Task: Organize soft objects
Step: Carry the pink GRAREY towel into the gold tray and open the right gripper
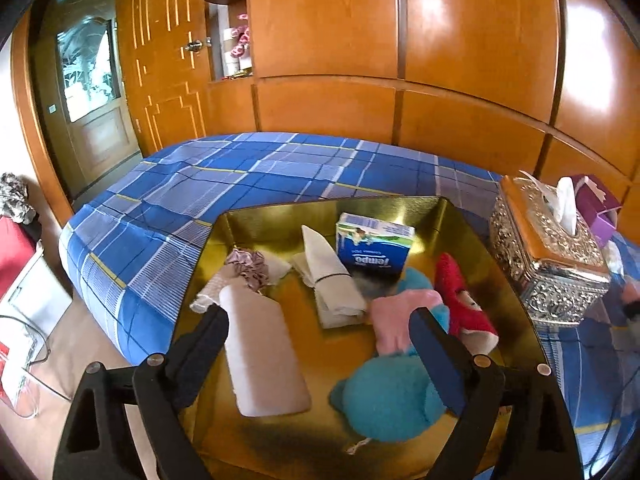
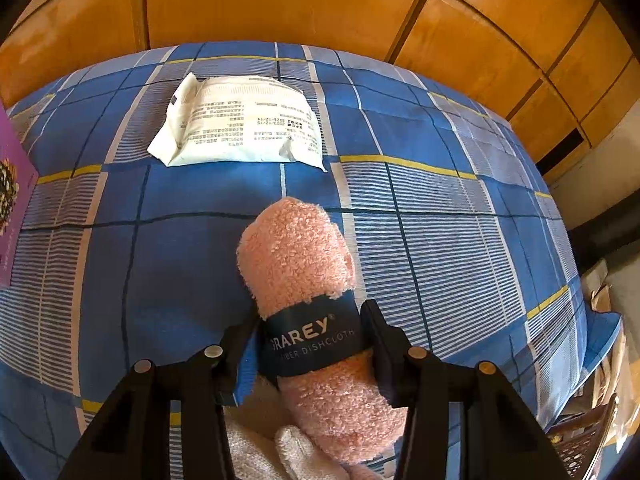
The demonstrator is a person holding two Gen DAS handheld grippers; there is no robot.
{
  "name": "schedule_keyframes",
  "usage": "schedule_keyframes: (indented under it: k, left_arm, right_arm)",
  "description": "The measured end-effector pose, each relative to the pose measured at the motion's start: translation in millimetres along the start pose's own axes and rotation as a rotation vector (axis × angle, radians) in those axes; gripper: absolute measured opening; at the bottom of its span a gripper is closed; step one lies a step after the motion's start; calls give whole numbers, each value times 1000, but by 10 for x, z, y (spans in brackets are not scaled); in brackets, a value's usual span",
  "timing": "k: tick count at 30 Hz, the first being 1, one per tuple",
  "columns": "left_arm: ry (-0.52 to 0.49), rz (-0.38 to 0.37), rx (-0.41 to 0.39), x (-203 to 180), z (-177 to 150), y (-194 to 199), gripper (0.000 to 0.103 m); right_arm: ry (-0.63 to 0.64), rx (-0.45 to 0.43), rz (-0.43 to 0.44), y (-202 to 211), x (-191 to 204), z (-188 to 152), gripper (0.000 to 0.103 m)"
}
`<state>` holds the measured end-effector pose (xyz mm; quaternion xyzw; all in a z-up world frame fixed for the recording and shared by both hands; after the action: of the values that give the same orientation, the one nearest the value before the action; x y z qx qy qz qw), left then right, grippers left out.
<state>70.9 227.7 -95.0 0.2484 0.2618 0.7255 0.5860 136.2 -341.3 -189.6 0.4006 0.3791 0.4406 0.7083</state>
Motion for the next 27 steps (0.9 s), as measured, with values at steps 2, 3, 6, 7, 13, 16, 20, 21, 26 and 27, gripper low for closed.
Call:
schedule_keyframes:
  k: [2,3,6,7,13,16,20,21,26,27]
  left_arm:
    - [-6,-2,-1,-19,-3,9,92]
    - [-7,-6,-3,-29,4,19,92]
    - [-9,-12,-12,-53,14,48,92]
    - [-10,-18,-15,-62,20,56,92]
    - [-27,-50,-12,-151,14,81,92]
    - [-34,-60,-7,-192,-3,85,92]
    - [-42,-66,-1,-233,-17,88,92]
    - [-42,-69,0,-241,-22,91,92]
    - [-43,-87,16,-273,-56,87,92]
    - [-48,-82,16,-275,-61,90,92]
  right_arm:
    - [-18,5,13,-10,-10,7,47]
    - [-30,9,22,-14,-17,11,47]
    - [-86,23,74,-40,-59,69,47]
    - [-93,27,91,-49,-62,100,46]
    - [-85,-28,140,183,-33,609,43]
    - [-51,-94,159,486,108,984,43]
    - [25,-227,214,1095,481,1477,43]
    - [64,-273,233,1312,650,1599,43]
    - [256,-444,396,2198,1581,1787,43]
    - [312,-474,447,2381,1821,1739,43]
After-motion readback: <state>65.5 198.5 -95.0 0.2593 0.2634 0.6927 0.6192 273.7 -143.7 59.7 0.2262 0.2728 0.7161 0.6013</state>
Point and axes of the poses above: each gripper's, at about its wrist camera, not at the fingertips, and y roughly against the way its jaws point, x to its left, z to its top, the point moved 8 cm from there along -y, roughly the way its jaws point, and after that the axes turned 2 degrees about z, right-handed, at the moved point
